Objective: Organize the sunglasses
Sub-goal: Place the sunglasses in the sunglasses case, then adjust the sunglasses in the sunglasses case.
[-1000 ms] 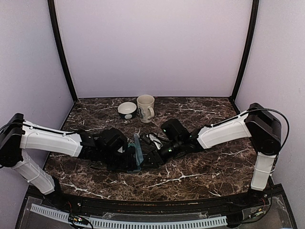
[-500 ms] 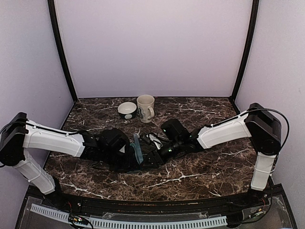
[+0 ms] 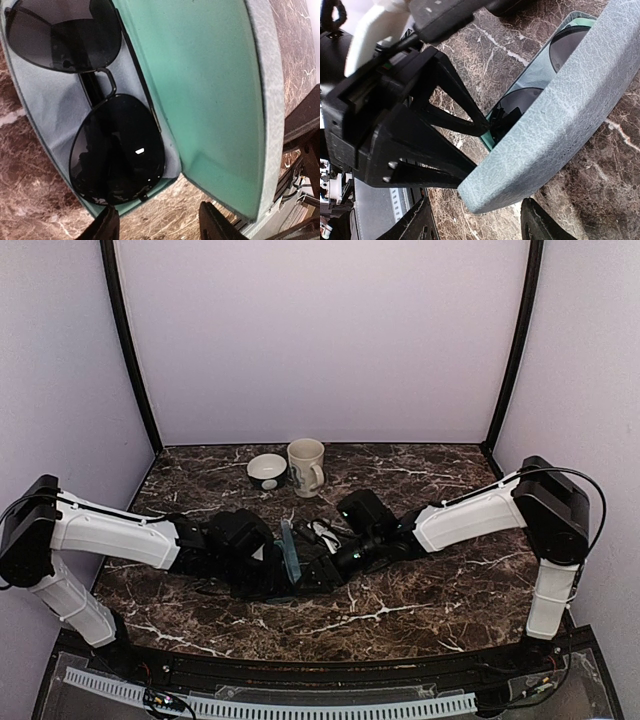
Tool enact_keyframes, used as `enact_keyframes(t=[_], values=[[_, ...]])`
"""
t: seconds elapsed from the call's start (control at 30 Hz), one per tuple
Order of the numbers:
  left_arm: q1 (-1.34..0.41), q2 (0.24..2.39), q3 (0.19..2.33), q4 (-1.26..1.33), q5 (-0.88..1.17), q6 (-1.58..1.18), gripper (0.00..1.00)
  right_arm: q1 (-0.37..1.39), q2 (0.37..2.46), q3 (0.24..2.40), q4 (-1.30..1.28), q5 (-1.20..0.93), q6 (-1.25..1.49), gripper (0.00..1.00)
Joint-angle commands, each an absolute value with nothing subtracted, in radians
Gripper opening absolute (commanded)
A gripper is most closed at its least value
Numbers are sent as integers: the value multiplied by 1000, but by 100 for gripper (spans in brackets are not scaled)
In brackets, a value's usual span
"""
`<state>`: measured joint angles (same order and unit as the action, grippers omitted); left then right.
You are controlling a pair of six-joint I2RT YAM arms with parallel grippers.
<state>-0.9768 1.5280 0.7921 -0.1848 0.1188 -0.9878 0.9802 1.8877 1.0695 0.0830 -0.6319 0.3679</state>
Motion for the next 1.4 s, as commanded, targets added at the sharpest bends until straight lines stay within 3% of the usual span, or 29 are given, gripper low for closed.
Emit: enact_keyframes(t=[0.0,0.33,0.57,1.07,1.37], values=[[-982,1444,795,-258,96,-967,56,986,1887,1094,113,-629,373,61],[-965,1312,749,-314,1,-935,58,987,1857,1097,107,-608,395,61],[-846,1256,683,-235,75,-884,57,986,1851,1122,85,-554,432,61],[-785,1346,625,-76,198,-834,54,986,1887,1189,83,-482,512,59],[-727,1391,635,-39,230,-790,45,986,1907,1216,74,-447,539,54]])
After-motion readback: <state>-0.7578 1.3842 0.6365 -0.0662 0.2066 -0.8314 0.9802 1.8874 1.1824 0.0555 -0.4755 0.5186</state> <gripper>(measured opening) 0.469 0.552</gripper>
